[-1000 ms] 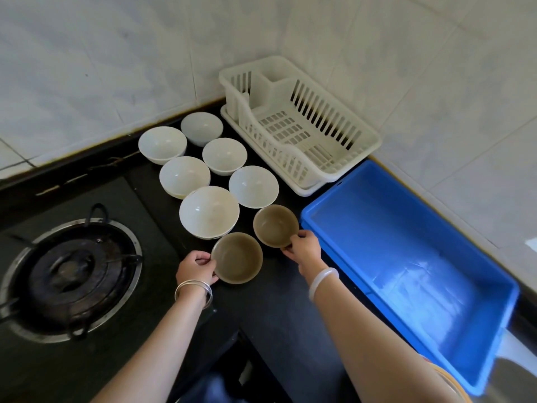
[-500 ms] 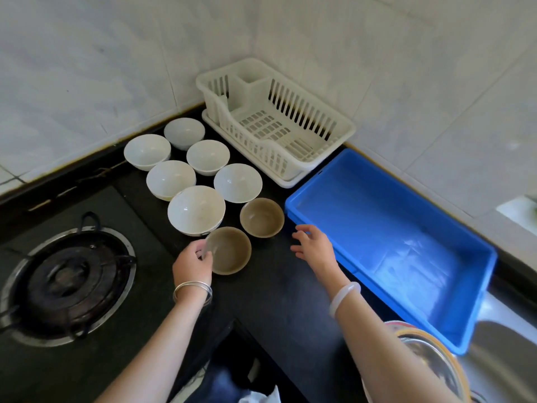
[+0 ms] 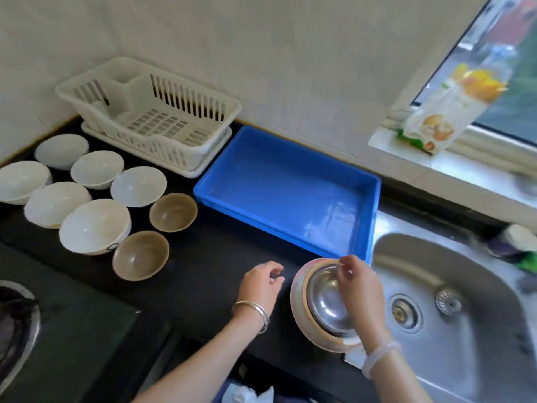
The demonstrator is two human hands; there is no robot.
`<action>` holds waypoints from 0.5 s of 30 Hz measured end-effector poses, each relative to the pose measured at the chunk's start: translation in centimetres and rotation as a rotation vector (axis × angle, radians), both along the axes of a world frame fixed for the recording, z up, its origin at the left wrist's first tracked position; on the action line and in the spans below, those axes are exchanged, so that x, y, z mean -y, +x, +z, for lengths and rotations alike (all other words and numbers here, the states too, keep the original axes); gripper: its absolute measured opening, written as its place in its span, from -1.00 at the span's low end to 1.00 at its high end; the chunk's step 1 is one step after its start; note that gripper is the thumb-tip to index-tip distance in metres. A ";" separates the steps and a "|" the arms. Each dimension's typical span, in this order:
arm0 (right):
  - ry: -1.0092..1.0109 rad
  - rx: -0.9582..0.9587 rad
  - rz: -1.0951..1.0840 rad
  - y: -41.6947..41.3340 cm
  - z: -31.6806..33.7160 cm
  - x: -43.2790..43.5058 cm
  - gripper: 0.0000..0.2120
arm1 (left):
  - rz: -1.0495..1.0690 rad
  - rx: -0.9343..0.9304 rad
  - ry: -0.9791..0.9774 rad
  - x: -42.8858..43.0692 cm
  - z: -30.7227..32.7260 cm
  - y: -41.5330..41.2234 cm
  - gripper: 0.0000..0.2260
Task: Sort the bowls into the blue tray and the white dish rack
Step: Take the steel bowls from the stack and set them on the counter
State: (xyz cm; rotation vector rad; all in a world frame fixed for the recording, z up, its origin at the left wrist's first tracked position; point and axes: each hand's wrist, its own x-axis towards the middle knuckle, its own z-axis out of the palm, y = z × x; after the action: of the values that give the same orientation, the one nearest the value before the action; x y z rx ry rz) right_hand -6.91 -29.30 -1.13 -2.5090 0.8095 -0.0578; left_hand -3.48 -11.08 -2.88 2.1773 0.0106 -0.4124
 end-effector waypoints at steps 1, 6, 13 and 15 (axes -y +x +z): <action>-0.047 -0.015 -0.018 -1.1 -0.2 1.0 -0.83 | -0.046 -0.001 0.009 1.1 0.0 -0.3 -0.82; -0.080 -0.089 -0.083 -4.6 -1.1 3.1 -0.84 | -0.194 0.028 0.081 4.5 -0.3 -1.5 -0.76; -0.014 -0.053 -0.143 -4.7 -1.7 3.0 -0.92 | -0.218 0.027 0.102 5.3 -0.7 -2.3 -0.65; 0.024 -0.033 -0.160 -4.8 -1.6 3.1 -0.93 | -0.216 0.029 0.100 5.3 -0.6 -2.3 -0.65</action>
State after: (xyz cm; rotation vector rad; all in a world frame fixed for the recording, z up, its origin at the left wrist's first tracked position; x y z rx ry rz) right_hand -11.75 -32.44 -2.71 -2.4238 1.0174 -0.0608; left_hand -5.77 -16.35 -3.48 2.2911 -0.2265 -0.5123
